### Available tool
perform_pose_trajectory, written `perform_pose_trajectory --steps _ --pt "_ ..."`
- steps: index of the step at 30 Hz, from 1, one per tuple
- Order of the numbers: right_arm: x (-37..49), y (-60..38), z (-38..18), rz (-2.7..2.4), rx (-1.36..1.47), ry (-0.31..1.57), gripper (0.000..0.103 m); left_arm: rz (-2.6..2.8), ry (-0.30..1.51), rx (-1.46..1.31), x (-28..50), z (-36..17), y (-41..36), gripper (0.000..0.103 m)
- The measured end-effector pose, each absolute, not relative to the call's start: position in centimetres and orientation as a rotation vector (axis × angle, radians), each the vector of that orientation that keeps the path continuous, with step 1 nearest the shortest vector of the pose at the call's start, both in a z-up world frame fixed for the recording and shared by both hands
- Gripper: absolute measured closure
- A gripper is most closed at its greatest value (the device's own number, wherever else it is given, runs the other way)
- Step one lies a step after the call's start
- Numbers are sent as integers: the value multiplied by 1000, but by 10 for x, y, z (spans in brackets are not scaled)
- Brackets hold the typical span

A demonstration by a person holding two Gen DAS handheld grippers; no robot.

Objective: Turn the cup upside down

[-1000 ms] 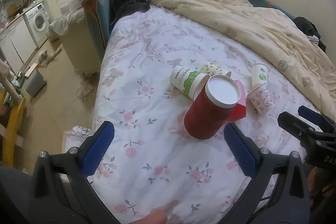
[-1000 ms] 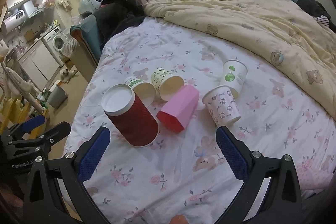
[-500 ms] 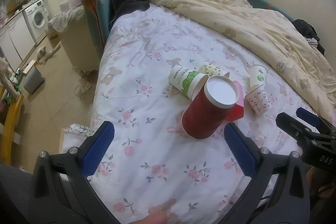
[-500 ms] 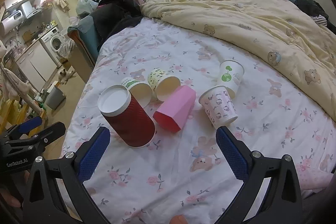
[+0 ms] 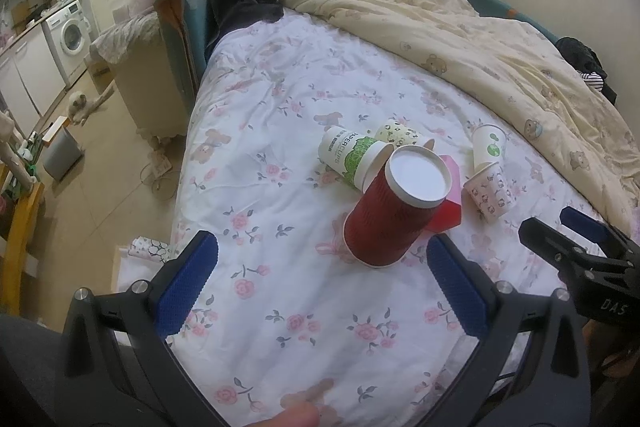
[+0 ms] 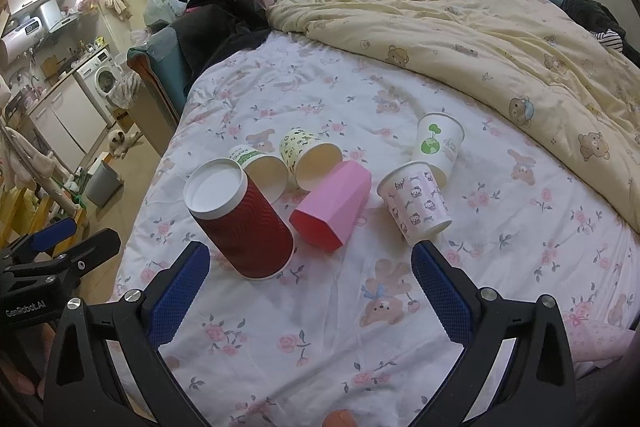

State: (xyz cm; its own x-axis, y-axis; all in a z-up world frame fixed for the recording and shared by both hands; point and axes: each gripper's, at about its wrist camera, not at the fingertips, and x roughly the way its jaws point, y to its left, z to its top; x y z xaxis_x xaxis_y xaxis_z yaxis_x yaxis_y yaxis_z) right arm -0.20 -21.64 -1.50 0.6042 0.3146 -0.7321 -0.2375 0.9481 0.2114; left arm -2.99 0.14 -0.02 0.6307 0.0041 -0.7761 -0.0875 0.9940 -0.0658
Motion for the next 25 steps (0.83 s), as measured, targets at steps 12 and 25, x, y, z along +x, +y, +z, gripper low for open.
perform_pose_trajectory --steps 12,25 --pt "1 -213 -21 324 85 890 0 53 891 -99 -29 0 -2 0" --pt "0 -209 -22 327 73 897 0 53 912 -117 -29 -4 -2 0"
